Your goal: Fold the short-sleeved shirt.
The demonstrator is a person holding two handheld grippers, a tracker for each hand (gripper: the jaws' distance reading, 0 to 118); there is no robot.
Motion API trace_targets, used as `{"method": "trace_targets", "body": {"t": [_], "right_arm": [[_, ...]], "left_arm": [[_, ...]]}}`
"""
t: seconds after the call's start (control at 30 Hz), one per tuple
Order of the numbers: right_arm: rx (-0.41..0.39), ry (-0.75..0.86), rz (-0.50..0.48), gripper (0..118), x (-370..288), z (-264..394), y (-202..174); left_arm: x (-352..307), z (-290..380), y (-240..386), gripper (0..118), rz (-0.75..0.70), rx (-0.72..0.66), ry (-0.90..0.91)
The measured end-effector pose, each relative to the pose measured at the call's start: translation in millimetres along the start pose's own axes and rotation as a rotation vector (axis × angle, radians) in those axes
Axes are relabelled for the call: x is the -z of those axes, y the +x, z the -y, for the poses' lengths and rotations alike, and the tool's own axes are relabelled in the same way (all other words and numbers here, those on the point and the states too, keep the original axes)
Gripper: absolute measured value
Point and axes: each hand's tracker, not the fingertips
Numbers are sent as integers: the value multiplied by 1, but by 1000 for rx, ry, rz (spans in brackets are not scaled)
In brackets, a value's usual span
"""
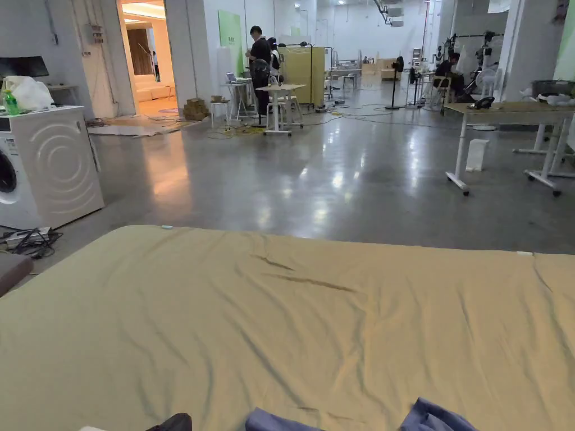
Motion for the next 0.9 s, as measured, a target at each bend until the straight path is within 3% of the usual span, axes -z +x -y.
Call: {"method": "trace_targets", "body": {"t": [0.07,0.1,0.13,0.17,0.2,0.23,0.33,0.47,0.6,0.63,0.73,0.9], "right_arm": [[2,-28,0,0,6,5,2],[5,-41,2,0,9,7,3],[10,-55,2,0,11,10,6],[14,-69,0,0,12,13,8],[16,-78,-3,0,12,15,10],[19,-91,-5,0,12,18,11],[27,-139,-1,0,11,30,20],[59,-211,29,0,11,48,36],[116,-273,80,0,13,60,51],[126,-283,89,0,13,62,55],[160,-316,117,0,13,69,63],[195,-366,143,0,12,83,73]], "left_arm": [[32,1,-7,7,49,-30,-68],[53,3,-13,20,96,-59,-115],[73,6,-17,38,111,-93,-135],[93,10,-21,70,116,-119,-161],[117,15,-26,94,136,-150,-200],[143,21,-31,106,142,-182,-243],[222,45,-45,107,157,-257,-401],[305,74,-43,107,52,-117,-555],[354,96,-38,106,30,-99,-634],[360,101,-38,102,-2,-82,-649],[376,110,-31,59,-45,-35,-683],[387,118,-13,55,-62,101,-740]]}}
